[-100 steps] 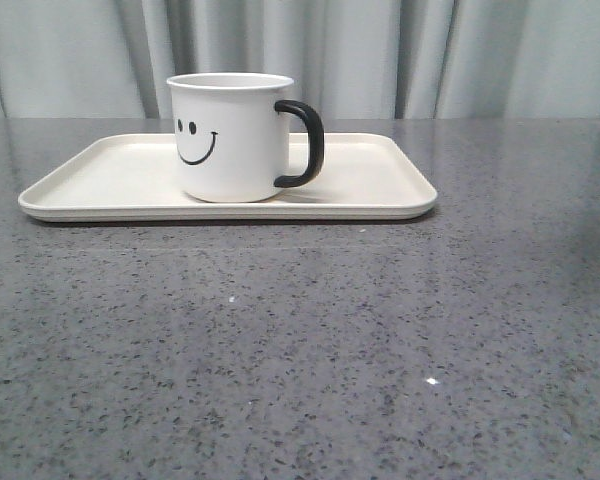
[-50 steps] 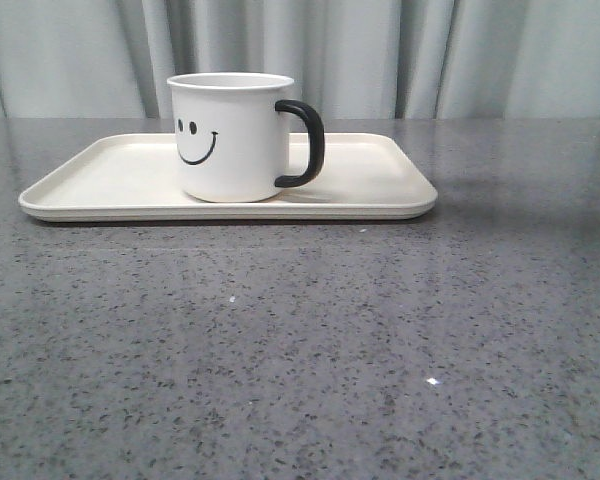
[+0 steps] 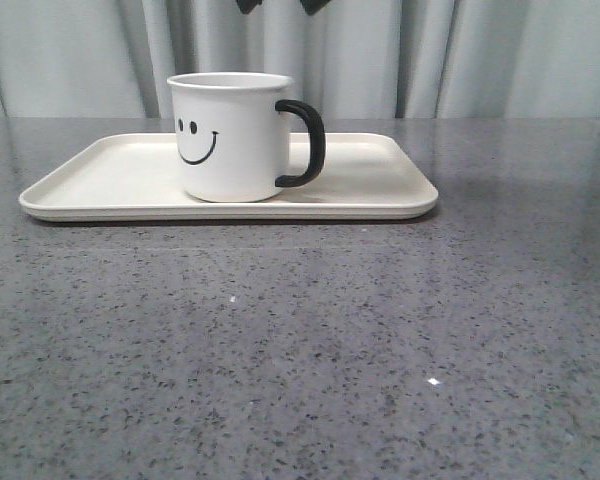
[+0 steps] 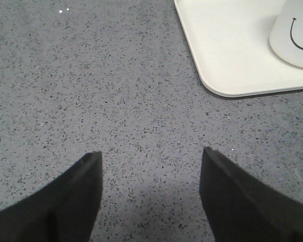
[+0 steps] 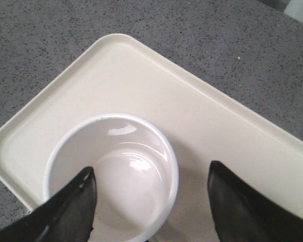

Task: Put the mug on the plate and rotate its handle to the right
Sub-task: 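Lower the right gripper into the mug and grip its rim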

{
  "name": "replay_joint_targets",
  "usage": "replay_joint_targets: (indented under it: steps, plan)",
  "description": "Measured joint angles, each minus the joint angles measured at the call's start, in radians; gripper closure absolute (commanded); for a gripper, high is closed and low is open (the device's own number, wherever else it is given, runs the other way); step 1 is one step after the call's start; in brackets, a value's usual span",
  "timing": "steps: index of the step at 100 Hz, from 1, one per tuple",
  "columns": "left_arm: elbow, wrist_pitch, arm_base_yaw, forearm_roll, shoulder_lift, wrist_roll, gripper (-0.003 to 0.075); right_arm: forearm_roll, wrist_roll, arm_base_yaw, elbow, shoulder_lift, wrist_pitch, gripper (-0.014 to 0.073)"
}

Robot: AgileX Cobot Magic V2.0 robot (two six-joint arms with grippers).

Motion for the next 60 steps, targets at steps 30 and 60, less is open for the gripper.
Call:
replay_joint_targets:
  steps: [30, 60]
  plan:
    - [0.0, 0.0, 0.0, 0.0, 0.0, 0.0, 0.03, -0.041, 0.064, 0.004, -0.044, 0.08, 0.007, 0.0118]
    - [0.0, 0.0, 0.0, 0.0, 0.0, 0.0, 0.03, -0.042, 0.069, 0.004, -0.048, 0.138, 0.008, 0.0118]
